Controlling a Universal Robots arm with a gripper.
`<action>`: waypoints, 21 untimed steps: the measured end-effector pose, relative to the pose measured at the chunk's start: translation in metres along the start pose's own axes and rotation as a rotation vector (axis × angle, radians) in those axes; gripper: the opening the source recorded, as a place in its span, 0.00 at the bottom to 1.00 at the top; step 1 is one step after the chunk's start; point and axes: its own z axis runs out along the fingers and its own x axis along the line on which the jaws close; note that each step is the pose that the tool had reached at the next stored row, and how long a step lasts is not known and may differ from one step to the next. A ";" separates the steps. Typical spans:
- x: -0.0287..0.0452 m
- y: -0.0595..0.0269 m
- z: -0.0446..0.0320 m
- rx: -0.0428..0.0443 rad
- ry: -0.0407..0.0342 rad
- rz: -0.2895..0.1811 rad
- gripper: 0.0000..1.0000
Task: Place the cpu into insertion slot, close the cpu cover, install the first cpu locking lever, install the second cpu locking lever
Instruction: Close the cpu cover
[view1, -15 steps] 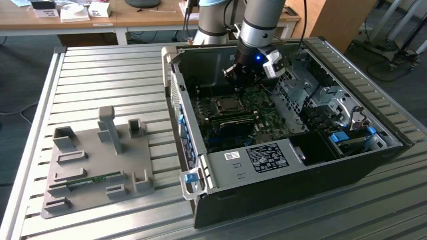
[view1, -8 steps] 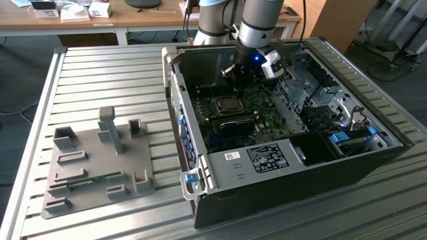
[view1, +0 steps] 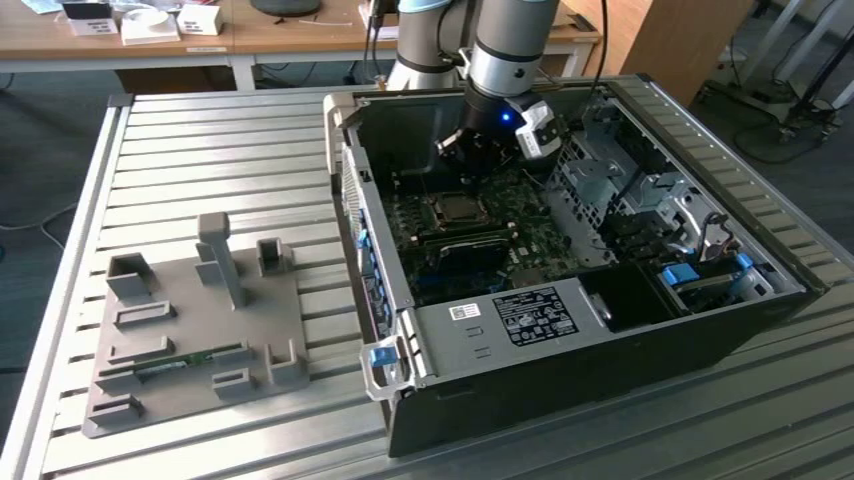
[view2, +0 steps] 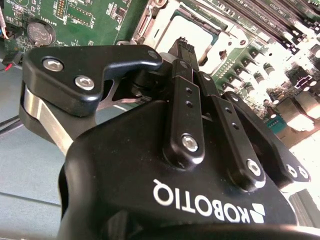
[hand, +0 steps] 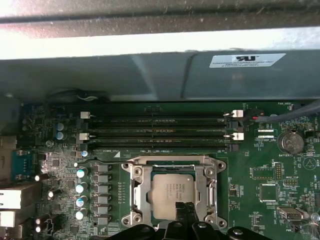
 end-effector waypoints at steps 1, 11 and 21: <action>0.0000 0.0000 0.0000 0.0000 0.0000 0.000 0.11; 0.0019 0.0000 0.0002 -0.0001 0.0000 0.000 0.11; 0.0024 0.0000 0.0002 -0.0001 0.0000 0.000 0.11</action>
